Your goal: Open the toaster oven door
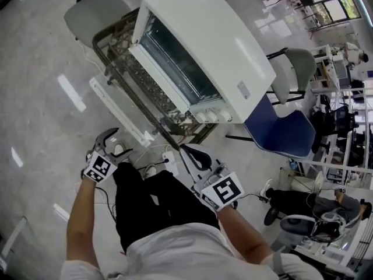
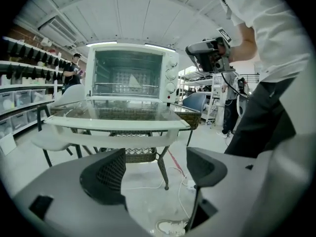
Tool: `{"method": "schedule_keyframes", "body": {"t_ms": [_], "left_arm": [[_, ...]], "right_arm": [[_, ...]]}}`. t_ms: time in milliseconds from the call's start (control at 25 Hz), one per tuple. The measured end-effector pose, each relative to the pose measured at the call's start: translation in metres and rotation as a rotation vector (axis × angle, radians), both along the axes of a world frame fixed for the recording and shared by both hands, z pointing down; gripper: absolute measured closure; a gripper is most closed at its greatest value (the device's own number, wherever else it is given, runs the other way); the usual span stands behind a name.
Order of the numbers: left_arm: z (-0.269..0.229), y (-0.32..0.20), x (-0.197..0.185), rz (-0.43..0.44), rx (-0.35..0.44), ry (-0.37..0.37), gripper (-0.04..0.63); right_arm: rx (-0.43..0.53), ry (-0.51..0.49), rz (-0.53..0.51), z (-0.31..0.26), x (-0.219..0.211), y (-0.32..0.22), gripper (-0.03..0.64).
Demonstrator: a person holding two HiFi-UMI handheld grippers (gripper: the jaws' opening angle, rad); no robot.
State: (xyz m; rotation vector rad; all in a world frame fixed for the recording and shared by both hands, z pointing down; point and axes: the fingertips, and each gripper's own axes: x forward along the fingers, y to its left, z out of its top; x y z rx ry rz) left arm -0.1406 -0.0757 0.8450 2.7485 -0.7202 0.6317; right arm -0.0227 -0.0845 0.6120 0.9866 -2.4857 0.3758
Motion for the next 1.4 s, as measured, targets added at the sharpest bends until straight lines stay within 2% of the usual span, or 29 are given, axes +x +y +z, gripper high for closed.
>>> {"method": "schedule_keyframes", "body": {"t_ms": [200, 400, 640, 760, 880, 960, 1040, 1080, 1200, 1280, 1400], "left_arm": [[-0.022, 0.007, -0.021, -0.091, -0.047, -0.03, 0.218], [-0.052, -0.002, -0.021, -0.193, -0.11, -0.026, 0.221], [-0.087, -0.019, -0.009, -0.291, -0.095, -0.055, 0.229], [-0.112, -0.028, -0.002, -0.357, -0.073, -0.047, 0.316], [-0.128, -0.038, 0.009, -0.394, -0.038, -0.038, 0.364], [-0.139, -0.043, 0.015, -0.412, -0.02, -0.036, 0.425], [-0.149, -0.046, 0.022, -0.412, -0.018, -0.024, 0.52], [-0.154, -0.048, 0.026, -0.407, -0.021, -0.014, 0.54], [-0.167, -0.051, 0.035, -0.398, -0.025, -0.009, 0.577], [-0.18, -0.055, 0.037, -0.414, -0.016, -0.02, 0.577], [-0.208, -0.062, 0.036, -0.446, 0.036, -0.03, 0.577]], "right_arm": [[-0.002, -0.017, -0.031, -0.022, -0.002, 0.003, 0.594], [0.011, -0.053, -0.035, -0.049, 0.004, 0.005, 0.594], [0.037, -0.084, -0.019, -0.078, 0.026, 0.011, 0.594], [0.047, -0.09, -0.007, -0.092, 0.04, 0.019, 0.594], [0.058, -0.101, 0.017, -0.099, 0.052, 0.023, 0.594], [0.066, -0.102, 0.028, -0.105, 0.059, 0.026, 0.594], [0.075, -0.107, 0.04, -0.111, 0.066, 0.028, 0.594], [0.078, -0.111, 0.047, -0.114, 0.069, 0.028, 0.594], [0.091, -0.124, 0.063, -0.122, 0.078, 0.027, 0.594], [0.1, -0.133, 0.07, -0.127, 0.082, 0.025, 0.594], [0.108, -0.146, 0.087, -0.133, 0.087, 0.02, 0.594]]}}
